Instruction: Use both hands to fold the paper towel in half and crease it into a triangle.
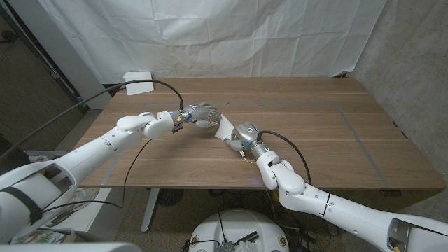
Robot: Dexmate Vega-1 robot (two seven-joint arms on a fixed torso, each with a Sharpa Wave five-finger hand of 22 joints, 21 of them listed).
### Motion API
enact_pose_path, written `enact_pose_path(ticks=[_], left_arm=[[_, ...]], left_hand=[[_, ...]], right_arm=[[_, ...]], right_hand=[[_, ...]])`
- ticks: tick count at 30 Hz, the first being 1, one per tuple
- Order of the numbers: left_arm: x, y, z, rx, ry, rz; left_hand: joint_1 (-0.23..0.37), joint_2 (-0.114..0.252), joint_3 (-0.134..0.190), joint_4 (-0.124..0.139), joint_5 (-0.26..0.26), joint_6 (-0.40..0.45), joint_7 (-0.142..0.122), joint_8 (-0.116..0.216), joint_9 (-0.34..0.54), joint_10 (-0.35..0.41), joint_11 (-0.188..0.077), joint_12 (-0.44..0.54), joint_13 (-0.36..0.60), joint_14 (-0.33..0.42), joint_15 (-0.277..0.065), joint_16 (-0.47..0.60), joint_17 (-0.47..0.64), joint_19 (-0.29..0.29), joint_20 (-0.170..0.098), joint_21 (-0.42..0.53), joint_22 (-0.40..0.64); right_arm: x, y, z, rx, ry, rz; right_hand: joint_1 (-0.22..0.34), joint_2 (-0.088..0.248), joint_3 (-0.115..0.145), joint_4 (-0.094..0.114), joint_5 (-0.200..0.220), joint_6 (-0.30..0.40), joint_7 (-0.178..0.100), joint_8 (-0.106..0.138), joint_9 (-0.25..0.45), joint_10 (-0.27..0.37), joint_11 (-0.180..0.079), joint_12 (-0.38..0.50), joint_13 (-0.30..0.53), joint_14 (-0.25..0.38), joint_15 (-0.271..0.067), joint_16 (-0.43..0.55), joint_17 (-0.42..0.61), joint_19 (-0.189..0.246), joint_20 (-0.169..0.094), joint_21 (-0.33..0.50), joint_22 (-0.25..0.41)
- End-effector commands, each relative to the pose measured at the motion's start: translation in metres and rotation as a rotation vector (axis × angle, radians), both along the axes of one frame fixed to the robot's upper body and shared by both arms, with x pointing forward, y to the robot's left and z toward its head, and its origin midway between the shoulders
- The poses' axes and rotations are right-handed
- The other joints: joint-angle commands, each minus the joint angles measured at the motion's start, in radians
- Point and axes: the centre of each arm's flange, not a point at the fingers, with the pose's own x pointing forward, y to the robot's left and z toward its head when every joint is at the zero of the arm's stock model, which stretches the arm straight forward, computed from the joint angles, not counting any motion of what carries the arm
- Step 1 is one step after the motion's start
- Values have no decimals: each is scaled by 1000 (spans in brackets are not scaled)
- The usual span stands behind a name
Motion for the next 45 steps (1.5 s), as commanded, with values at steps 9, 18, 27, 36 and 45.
enact_pose_path(ticks=[9,18,27,36,45], left_arm=[[-4,2,0,2,-6,-4],[-8,1,1,-2,-16,-6],[-13,3,3,-46,-24,-20],[-18,11,8,-207,-10,-55],[-22,19,12,-405,19,-103]], left_hand=[[-6,22,-7,0,-1,-3,-3,5,2,-1,-2,1,4,-4,3,2,2,-80,4,5,3],[-7,22,-7,-1,-1,-3,-3,6,2,1,0,2,4,-3,3,1,1,-78,3,6,3],[-8,23,-7,-1,-1,-11,-7,3,2,-6,-3,0,4,-4,3,1,0,-76,3,7,3],[-4,25,-5,-7,0,-55,-24,-8,2,-33,0,-8,4,-1,4,1,-1,-60,3,14,3],[-23,9,-20,6,-6,-149,-40,-15,1,-120,26,-28,3,-22,26,-4,5,-66,11,13,3]], right_arm=[[-6,-10,13,43,-47,4],[-23,-13,31,137,-91,63],[-26,-18,37,202,-85,94],[-17,-25,41,277,-52,109],[-11,-34,47,384,1,140]], right_hand=[[-4,1,8,-5,4,-11,-3,-9,0,-4,5,-12,-1,-16,-42,-16,-6,-2,7,-8,3],[37,17,41,-41,9,-7,-11,-10,0,-22,-7,-21,3,-16,-42,-25,-12,1,9,-16,3],[29,18,49,-54,7,-47,-20,-28,1,-103,-6,-59,4,-65,-31,-53,-16,5,12,-25,3],[12,19,58,-62,7,-116,-11,-48,2,-176,6,-102,-5,-117,-19,-91,-30,-4,14,-39,3],[-4,18,68,-73,9,-190,-10,-59,3,-246,10,-145,-14,-177,-6,-145,-62,-27,17,-60,2]])
